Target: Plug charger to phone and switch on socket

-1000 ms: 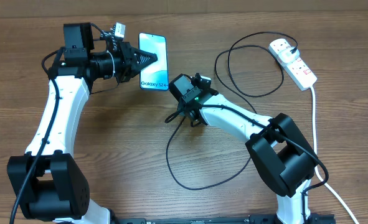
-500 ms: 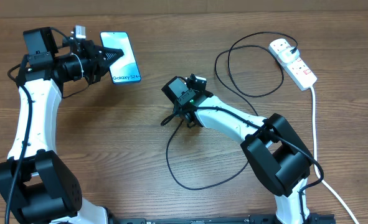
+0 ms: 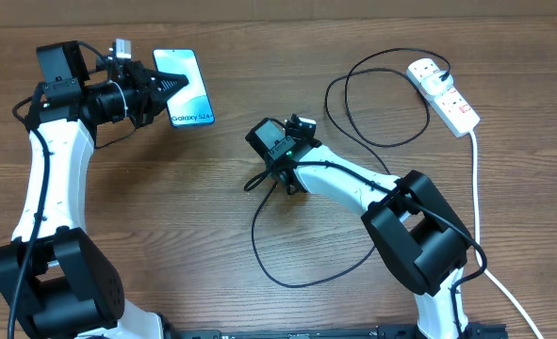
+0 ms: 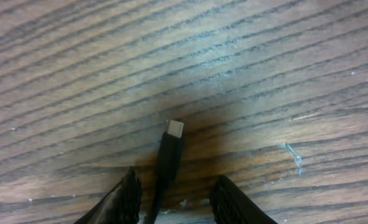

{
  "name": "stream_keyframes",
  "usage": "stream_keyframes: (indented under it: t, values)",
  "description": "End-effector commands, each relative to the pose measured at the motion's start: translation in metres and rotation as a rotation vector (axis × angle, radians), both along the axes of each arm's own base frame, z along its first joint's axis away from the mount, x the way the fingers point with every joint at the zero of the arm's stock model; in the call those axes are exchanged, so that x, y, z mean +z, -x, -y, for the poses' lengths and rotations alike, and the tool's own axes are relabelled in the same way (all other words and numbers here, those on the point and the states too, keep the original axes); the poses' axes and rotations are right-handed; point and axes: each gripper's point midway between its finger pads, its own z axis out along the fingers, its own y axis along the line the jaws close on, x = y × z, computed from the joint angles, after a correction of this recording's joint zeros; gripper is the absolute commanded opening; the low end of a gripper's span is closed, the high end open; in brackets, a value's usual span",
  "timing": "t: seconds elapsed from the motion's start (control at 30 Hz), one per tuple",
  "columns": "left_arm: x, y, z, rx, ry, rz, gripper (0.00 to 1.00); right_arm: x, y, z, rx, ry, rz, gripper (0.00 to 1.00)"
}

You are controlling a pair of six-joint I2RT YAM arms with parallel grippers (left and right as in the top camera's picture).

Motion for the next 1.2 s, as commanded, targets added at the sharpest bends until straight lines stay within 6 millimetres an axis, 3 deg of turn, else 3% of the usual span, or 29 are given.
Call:
stream_keyframes:
  t: [0.0, 0.2, 0.3, 0.5, 0.7, 1.17]
  values:
    - [0.011, 0.004, 0.004, -0.029, 0.027, 0.020, 0.04, 0.001, -0.003, 0.001, -0.041, 0.007, 0.007, 0.37]
    - [0.010, 0.005, 0.005, -0.030, 0.030, 0.015, 0.04, -0.002, 0.005, 0.017, -0.063, 0.048, -0.042, 0.36]
    - [0.010, 0.005, 0.005, -0.032, 0.030, 0.017, 0.04, -0.004, 0.009, 0.026, -0.104, 0.054, -0.069, 0.28]
    - [0.010, 0.005, 0.005, -0.042, 0.019, 0.030, 0.04, -0.007, 0.010, 0.024, -0.118, 0.011, -0.098, 0.28]
    - [0.008, 0.008, 0.006, -0.050, 0.012, 0.029, 0.04, -0.007, 0.002, 0.031, -0.146, -0.014, -0.098, 0.15]
    - [0.008, 0.008, 0.006, -0.050, 0.013, 0.027, 0.04, -0.012, 0.001, 0.029, -0.148, -0.052, -0.108, 0.14]
